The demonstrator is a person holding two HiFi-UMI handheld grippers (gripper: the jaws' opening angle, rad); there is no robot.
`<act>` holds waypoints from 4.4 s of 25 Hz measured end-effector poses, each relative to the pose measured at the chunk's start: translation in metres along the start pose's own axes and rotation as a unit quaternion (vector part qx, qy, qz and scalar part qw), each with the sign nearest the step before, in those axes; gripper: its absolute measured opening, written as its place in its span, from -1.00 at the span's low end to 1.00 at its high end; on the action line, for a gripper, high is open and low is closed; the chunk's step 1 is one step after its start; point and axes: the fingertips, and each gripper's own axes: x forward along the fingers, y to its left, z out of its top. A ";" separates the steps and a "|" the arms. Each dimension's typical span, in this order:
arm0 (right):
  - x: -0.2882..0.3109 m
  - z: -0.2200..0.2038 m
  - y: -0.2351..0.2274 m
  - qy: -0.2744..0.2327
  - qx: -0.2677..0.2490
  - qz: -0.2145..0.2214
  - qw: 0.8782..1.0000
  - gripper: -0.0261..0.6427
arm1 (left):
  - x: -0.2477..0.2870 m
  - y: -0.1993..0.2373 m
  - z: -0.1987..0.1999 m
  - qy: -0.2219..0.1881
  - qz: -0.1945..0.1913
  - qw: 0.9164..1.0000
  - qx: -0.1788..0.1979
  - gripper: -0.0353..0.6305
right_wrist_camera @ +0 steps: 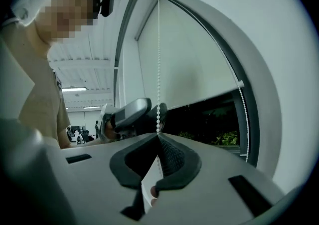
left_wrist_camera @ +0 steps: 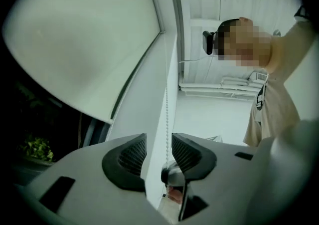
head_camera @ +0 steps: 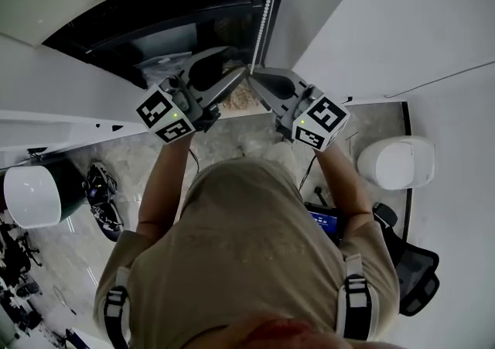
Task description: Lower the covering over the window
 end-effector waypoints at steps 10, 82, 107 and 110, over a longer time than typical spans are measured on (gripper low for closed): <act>-0.002 0.001 0.014 0.003 -0.003 0.017 1.000 -0.89 | 0.020 -0.020 -0.006 0.042 0.007 0.997 0.060 -0.84; -0.020 0.079 0.016 -0.063 -0.015 -0.023 0.998 -0.87 | 0.011 -0.054 -0.052 0.097 -0.077 0.992 0.019 -0.84; 0.001 0.012 0.028 0.017 -0.053 -0.005 0.998 -0.88 | 0.015 -0.037 0.029 0.031 -0.040 0.992 0.115 -0.82; -0.012 0.033 0.027 -0.052 -0.019 0.000 0.998 -0.51 | 0.003 -0.028 0.023 0.039 -0.029 0.993 0.111 -0.82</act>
